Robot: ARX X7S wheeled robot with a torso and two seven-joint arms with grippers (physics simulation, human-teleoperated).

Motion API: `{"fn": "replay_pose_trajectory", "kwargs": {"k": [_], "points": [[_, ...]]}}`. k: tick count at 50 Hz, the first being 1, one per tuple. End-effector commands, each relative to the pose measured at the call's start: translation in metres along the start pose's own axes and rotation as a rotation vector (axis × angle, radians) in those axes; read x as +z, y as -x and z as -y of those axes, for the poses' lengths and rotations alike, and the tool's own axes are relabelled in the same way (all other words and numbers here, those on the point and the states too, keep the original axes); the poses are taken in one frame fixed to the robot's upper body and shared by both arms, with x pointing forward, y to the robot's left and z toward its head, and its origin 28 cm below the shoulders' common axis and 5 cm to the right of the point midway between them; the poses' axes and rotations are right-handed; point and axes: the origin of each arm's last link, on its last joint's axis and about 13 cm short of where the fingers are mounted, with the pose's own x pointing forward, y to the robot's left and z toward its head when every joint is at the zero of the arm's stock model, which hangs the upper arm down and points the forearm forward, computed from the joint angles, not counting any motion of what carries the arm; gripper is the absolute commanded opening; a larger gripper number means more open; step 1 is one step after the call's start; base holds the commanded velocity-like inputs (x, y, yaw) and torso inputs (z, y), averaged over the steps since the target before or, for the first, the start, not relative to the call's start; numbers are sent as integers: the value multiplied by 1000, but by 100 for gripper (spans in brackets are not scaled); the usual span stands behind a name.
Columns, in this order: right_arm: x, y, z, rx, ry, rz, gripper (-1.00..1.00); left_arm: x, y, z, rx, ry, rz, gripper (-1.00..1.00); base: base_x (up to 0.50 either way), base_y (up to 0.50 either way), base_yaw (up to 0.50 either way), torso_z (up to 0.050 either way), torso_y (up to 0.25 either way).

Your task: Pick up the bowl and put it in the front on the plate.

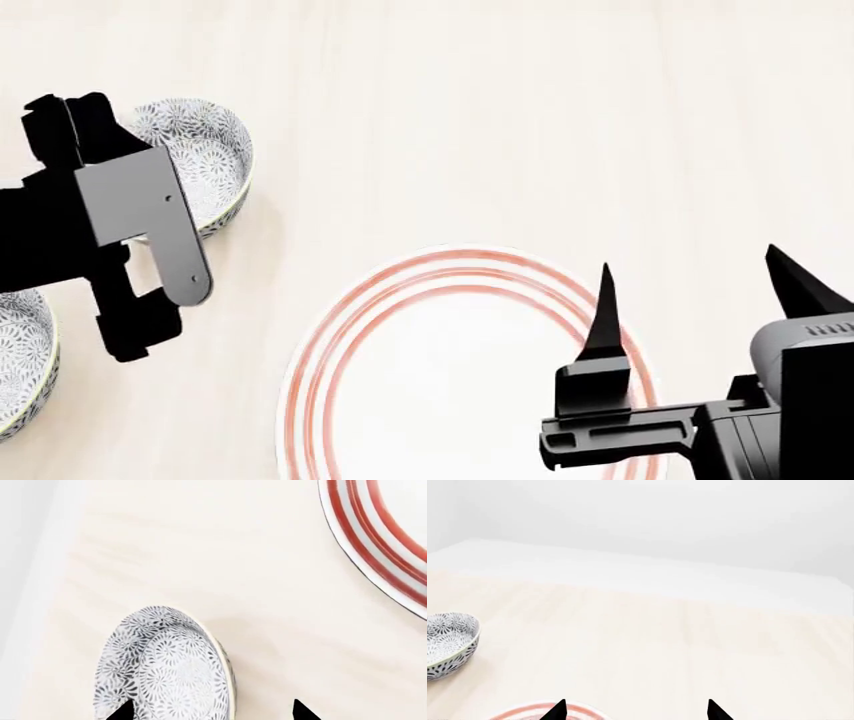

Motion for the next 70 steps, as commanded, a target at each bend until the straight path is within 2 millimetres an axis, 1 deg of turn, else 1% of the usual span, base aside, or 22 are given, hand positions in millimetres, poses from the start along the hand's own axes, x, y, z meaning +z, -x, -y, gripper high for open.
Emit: {"fn": "replay_pose_trajectory", "kwargs": {"k": [1, 6, 11, 14, 15, 23, 24, 38, 46, 47, 50, 52, 53, 57, 58, 59, 64, 65, 66, 67, 69, 70], "points": [[-3, -1, -1, 1, -1, -7, 100, -3, -13, 9, -15, 5, 0, 100, 0, 0, 0, 0, 0], [-2, -1, -1, 2, 1, -7, 100, -3, -16, 14, -39, -8, 6, 100, 0, 0, 0, 0, 0], [-3, -1, 0, -1, 1, -9, 100, -7, -23, 21, -61, -11, 4, 100, 0, 0, 0, 0, 0], [-3, -1, 0, -1, 1, -9, 100, -7, -23, 21, -61, -11, 4, 100, 0, 0, 0, 0, 0], [-4, -1, 0, -1, 1, -9, 100, -9, -27, 23, -64, -14, -6, 100, 0, 0, 0, 0, 0], [-4, -1, 0, -1, 1, -9, 100, -9, -27, 23, -64, -14, -6, 100, 0, 0, 0, 0, 0], [-3, 0, 1, -6, 3, -10, 100, -13, -35, 28, -35, -36, -2, -100, 0, 0, 0, 0, 0], [-4, 0, 1, -7, 2, -10, 100, -14, -36, 29, -29, -49, -8, -100, 0, 0, 0, 0, 0], [-3, 1, 1, -6, 2, -8, 100, -14, -32, 27, -11, -54, -3, -100, 0, 0, 0, 0, 0], [-3, 1, 1, -5, 5, -5, 100, -12, -28, 23, 8, -57, 1, -100, 0, 0, 0, 0, 0], [-2, 1, 0, -4, 5, -5, 100, -11, -26, 20, 16, -56, 5, -100, 0, 0, 0, 0, 0], [-2, 1, 0, -3, 6, -3, 100, -10, -23, 17, 28, -58, 9, -100, 0, 0, 0, 0, 0], [0, 1, 0, -1, 8, 0, 100, -6, -16, 11, 48, -61, 16, -100, 0, 0, 0, 0, 0], [3, 1, -1, 2, 14, 5, 100, 2, -4, 1, 86, -60, 46, -100, 0, 0, 0, 0, 0], [3, 1, -1, 2, 14, 5, 100, 2, -4, 1, 86, -60, 46, -100, 0, 0, 0, 0, 0], [4, 2, -1, 3, 16, 8, 100, 7, 5, -4, 101, -68, 60, -100, 0, 0, 0, 0, 0], [4, 2, -1, 3, 16, 8, 100, 7, 5, -4, 101, -68, 60, -100, 0, 0, 0, 0, 0], [7, 4, -1, 6, 20, 17, 100, 17, 20, -11, 140, -80, 102, -100, 0, 0, 0, 0, 0], [7, 4, -1, 6, 20, 17, 100, 17, 20, -11, 140, -80, 102, -100, 0, 0, 0, 0, 0], [8, 5, -1, 7, 21, 21, 100, 23, 29, -13, 158, -89, 124, -100, 0, 0, 0, 0, 0], [8, 5, -1, 6, 21, 22, 100, 24, 30, -14, 164, -93, 129, -100, 0, 0, 0, 0, 0], [9, 6, 0, 3, 22, 23, 100, 27, 35, -14, 174, -99, 145, -100, 0, 0, 0, 0, 0]]}}
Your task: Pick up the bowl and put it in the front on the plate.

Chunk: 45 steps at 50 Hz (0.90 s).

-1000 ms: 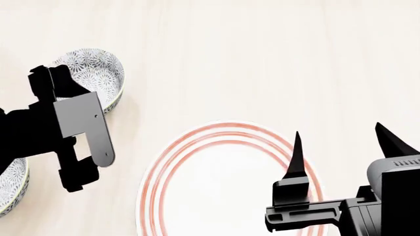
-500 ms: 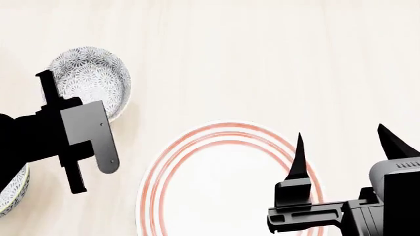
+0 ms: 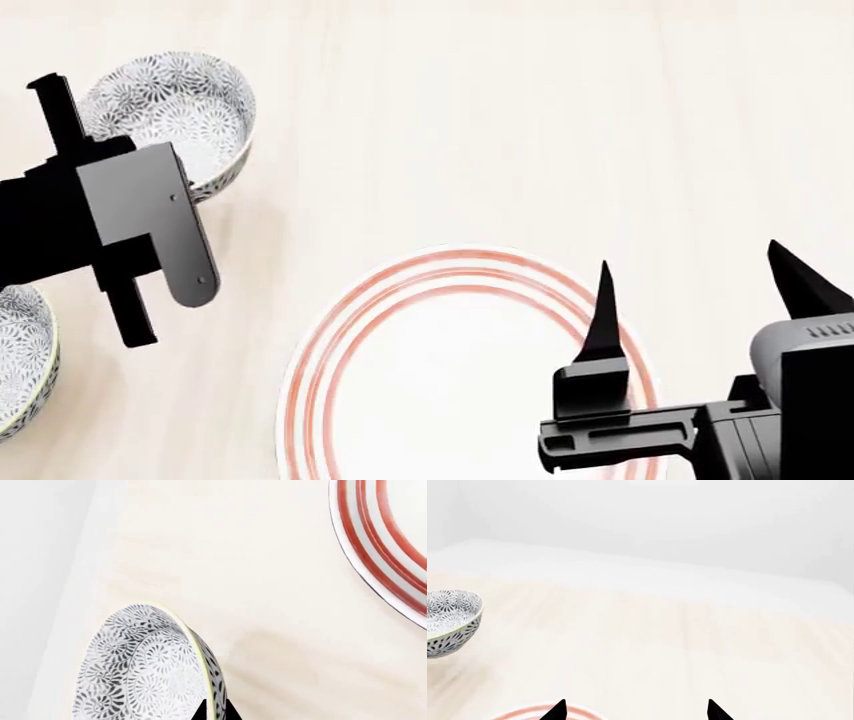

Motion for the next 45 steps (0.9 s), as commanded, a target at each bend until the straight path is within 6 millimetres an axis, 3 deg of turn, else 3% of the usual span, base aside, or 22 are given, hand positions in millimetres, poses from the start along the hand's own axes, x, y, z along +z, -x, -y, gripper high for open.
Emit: {"fn": "replay_pose_trajectory", "kwargs": {"k": [1, 6, 14, 20, 21, 28, 33, 41, 45], "points": [[6, 3, 0, -1, 8, 15, 100, 23, 32, -18, 94, -41, 87, -100, 0, 0, 0, 0, 0], [6, 5, 1, -3, 9, 17, 100, 30, 40, -14, 99, -60, 134, -100, 0, 0, 0, 0, 0], [6, 7, 5, -27, 4, 14, 100, 43, 47, 19, 32, -112, 249, -100, 0, 0, 0, 0, 0], [6, 7, 5, -27, 4, 14, 100, 43, 47, 19, 32, -112, 249, -100, 0, 0, 0, 0, 0], [6, 10, 8, -47, 9, 16, 100, 54, 46, 39, 5, -133, 328, -100, 0, 0, 0, 0, 0], [6, 12, 13, -74, 12, 11, 100, 62, 45, 54, 6, -150, 368, -100, 0, 0, 0, 0, 0], [4, 14, 14, -86, 9, 9, 100, 69, 42, 84, -23, -140, 414, -100, 0, 0, 0, 0, 0], [1, 14, 15, -95, 5, 2, 100, 77, 47, 106, -16, -140, 446, -100, 0, 0, 0, 0, 0], [1, 14, 15, -95, 5, 2, 100, 78, 47, 108, -12, -149, 445, -100, 0, 0, 0, 0, 0]]}}
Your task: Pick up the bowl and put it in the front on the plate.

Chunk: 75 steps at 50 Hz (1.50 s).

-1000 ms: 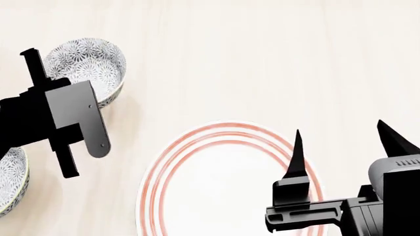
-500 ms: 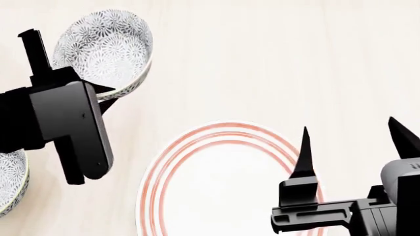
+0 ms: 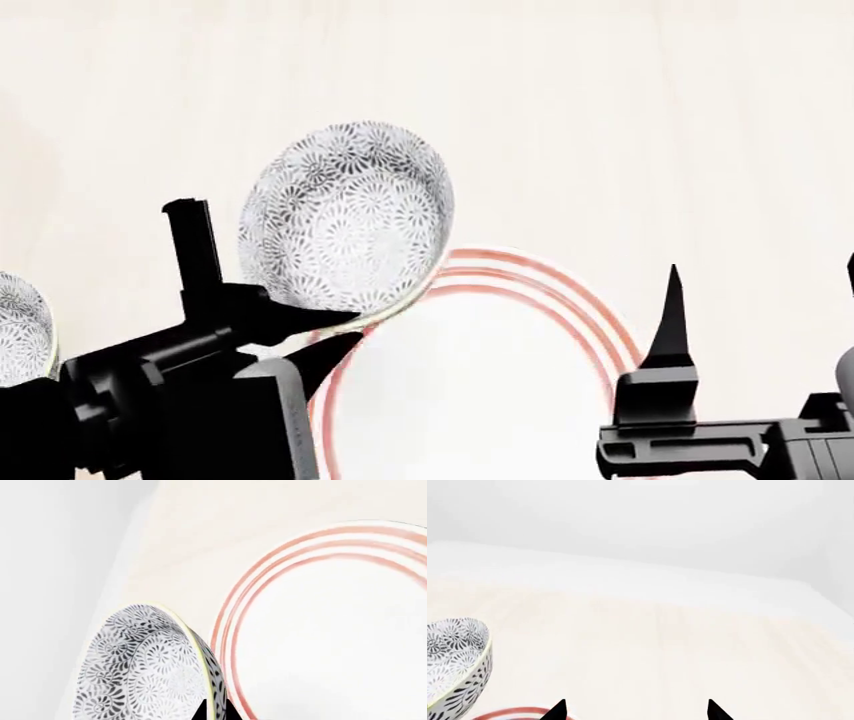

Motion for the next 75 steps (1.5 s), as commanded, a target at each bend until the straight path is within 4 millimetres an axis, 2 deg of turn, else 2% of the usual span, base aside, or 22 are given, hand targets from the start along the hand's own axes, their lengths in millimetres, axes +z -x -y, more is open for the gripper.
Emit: {"fn": "replay_pose_trajectory", "kwargs": {"k": [1, 2, 6, 18, 26, 33, 40, 50, 63, 75], "points": [[-2, 1, 2, -14, -2, -5, 100, 15, 1, 20, 31, -23, 54, -100, 0, 0, 0, 0, 0], [-4, 1, 2, -15, -5, -11, 100, 21, 1, 31, 20, -54, 65, -100, 0, 0, 0, 0, 0], [-5, 1, 2, -14, -6, -14, 100, 25, 0, 42, 15, -79, 77, -100, 0, 0, 0, 0, 0], [-8, 1, 1, -10, -8, -23, 100, 33, -3, 62, -12, -114, 90, -100, 0, 0, 0, 0, 1], [-9, 4, 2, -14, -10, -25, 100, 29, -8, 73, -19, -139, 70, -100, 0, 0, 0, 0, 0], [-11, 4, 2, -13, -10, -31, 100, 28, -11, 73, -10, -138, 61, -100, 0, 0, 0, 0, 0], [-10, 6, 3, -13, -12, -30, 100, 23, -20, 84, -4, -141, 39, -100, 0, 0, 0, 0, 0], [-10, 6, 3, -12, -10, -28, 100, 24, -28, 85, 2, -122, 38, -100, 0, 0, 0, 0, 0], [-12, 6, 5, -18, -15, -30, 100, 24, -31, 101, -46, -119, 38, -100, 0, 0, 0, 0, 1], [-12, 6, 5, -17, -15, -32, 100, 22, -32, 104, -62, -111, 26, -100, 0, 0, 0, 0, 0]]}}
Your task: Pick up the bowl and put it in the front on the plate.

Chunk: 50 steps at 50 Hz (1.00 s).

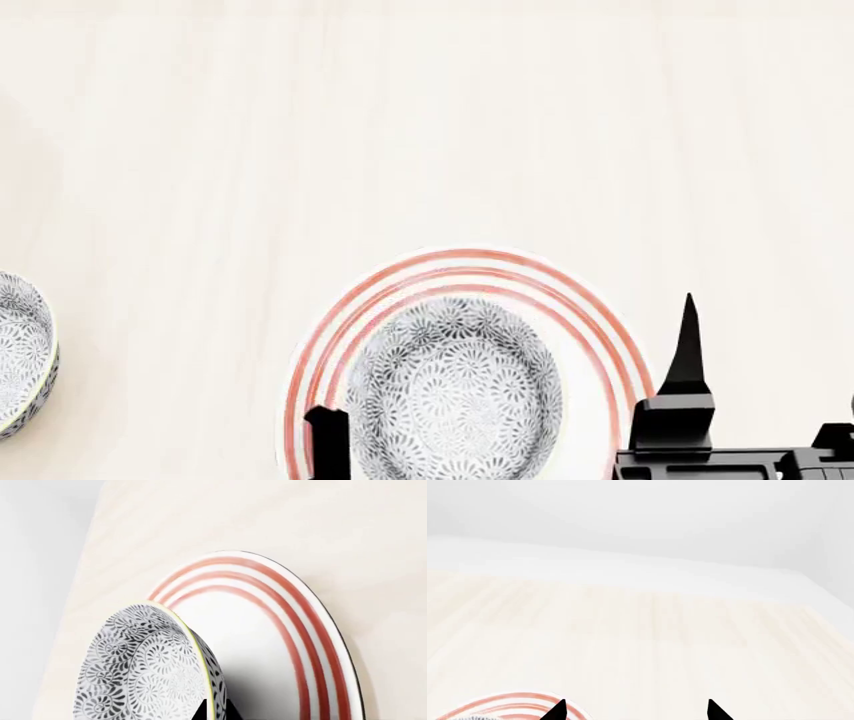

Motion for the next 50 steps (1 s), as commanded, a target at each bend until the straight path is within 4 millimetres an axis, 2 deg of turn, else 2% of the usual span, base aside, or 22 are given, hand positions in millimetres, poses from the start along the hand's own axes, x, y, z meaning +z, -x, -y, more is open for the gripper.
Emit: {"fn": "replay_pose_trajectory", "kwargs": {"k": [1, 10, 11, 24, 32, 40, 46, 50], "points": [[-1, 0, 0, 0, -2, -3, 100, -1, -4, 0, 26, -10, -7, -100, 0, 0, 0, 0, 0], [-2, 0, 1, -1, -3, -5, 100, -4, -6, 1, 16, -9, -21, -100, 0, 0, 0, 0, 0], [-2, 0, 1, -1, -2, -4, 100, -4, -6, 0, 21, -7, -20, 100, 0, 0, 0, 0, 0], [-1, 1, 1, 1, -1, -3, 100, -2, -3, -3, 23, 8, -17, 100, 0, 0, 0, 0, 0], [-1, 1, 0, 1, 1, -2, 100, 3, 6, -6, 28, 42, 5, 100, 0, 0, 0, 0, 0], [0, 1, 0, 1, 2, 1, 100, 11, 32, 1, 5, 65, 44, 100, 0, 0, 0, 0, 0], [1, 2, -1, 0, 3, 5, 100, 22, 52, -7, 37, 102, 107, 100, 0, 0, 0, 0, 0], [2, 3, 0, -2, 5, 8, 100, 20, 62, -10, 52, 118, 136, 100, 0, 0, 0, 0, 0]]}}
